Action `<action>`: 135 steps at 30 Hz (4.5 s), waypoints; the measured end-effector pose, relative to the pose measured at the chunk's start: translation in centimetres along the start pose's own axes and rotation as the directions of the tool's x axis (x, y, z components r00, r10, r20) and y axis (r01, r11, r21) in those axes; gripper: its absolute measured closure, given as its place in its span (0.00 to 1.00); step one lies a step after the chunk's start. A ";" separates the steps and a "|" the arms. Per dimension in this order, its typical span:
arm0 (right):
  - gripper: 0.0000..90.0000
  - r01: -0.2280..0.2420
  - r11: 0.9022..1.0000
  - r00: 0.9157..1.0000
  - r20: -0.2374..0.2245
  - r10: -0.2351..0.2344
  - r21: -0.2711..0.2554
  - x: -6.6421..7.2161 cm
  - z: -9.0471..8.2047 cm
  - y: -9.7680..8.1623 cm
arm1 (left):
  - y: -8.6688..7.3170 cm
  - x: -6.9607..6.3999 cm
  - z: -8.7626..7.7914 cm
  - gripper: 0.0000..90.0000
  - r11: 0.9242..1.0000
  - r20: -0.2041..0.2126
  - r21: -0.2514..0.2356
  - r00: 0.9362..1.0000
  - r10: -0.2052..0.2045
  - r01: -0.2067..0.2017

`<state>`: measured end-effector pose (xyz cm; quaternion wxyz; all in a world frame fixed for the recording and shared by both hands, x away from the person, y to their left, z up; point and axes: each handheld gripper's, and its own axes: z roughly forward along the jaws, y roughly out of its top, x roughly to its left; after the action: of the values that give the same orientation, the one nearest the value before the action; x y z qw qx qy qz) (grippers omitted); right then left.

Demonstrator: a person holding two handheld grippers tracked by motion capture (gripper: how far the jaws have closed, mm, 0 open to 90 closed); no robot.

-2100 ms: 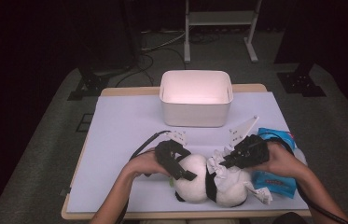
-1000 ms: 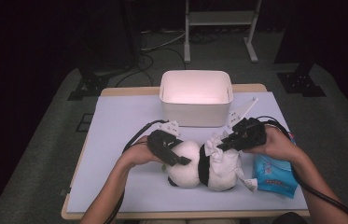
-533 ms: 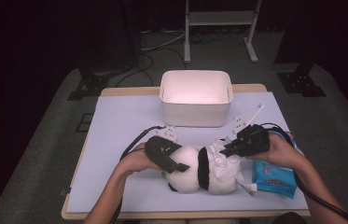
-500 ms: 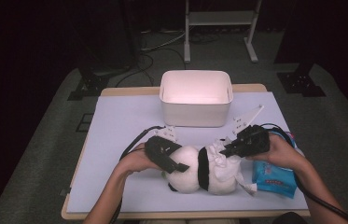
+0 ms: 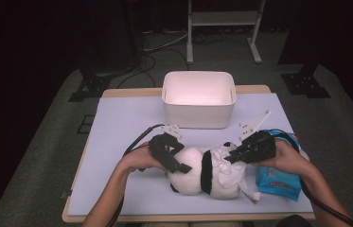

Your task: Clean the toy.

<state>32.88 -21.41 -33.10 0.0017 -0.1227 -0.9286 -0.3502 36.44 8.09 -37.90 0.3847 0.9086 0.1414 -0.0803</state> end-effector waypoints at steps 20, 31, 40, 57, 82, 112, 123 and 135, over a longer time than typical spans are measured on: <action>0.93 0.004 1.000 0.998 0.059 -0.004 0.000 -0.9 -1.1 2.6 | 0.5 -0.9 -1.4 0.33 0.987 -0.135 -0.075 0.982 0.130 -0.141; 0.93 0.006 1.000 0.999 0.043 -0.007 0.028 -1.4 0.1 3.2 | -0.2 -2.1 -1.3 0.29 0.985 -0.149 -0.084 0.980 0.135 -0.148; 0.93 0.026 0.999 1.000 -0.001 -0.026 0.019 0.1 0.3 1.9 | -0.5 -2.4 -1.8 0.14 0.990 -0.116 -0.088 0.988 0.102 -0.113; 0.93 0.033 0.999 0.999 -0.037 -0.033 0.004 0.7 -0.1 0.8 | -0.9 -1.5 -0.2 0.07 0.997 -0.058 -0.030 0.996 0.070 -0.072; 0.92 0.036 0.999 0.999 0.034 -0.037 0.039 -0.4 0.5 3.1 | -2.8 -2.6 -2.9 0.23 0.994 -0.202 -0.060 0.976 0.081 -0.095; 0.93 0.032 0.999 0.999 -0.012 -0.032 0.010 -0.2 0.1 1.6 | -1.5 -2.2 -3.1 0.39 0.989 -0.171 -0.067 0.978 0.118 -0.131; 0.93 0.048 0.998 0.997 0.052 -0.050 0.032 -0.9 0.4 4.2 | -2.5 -1.9 -4.7 0.42 0.988 -0.287 -0.112 0.955 0.070 -0.107; 0.93 0.043 0.999 0.998 0.043 -0.043 0.010 -1.2 0.9 5.0 | -2.2 -3.5 -4.1 0.39 0.981 -0.299 -0.121 0.948 0.112 -0.154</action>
<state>35.30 -17.45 -30.67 -0.0252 -0.1103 -0.9325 -0.3430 32.60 11.83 -35.65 0.4281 0.8882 0.1402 0.0905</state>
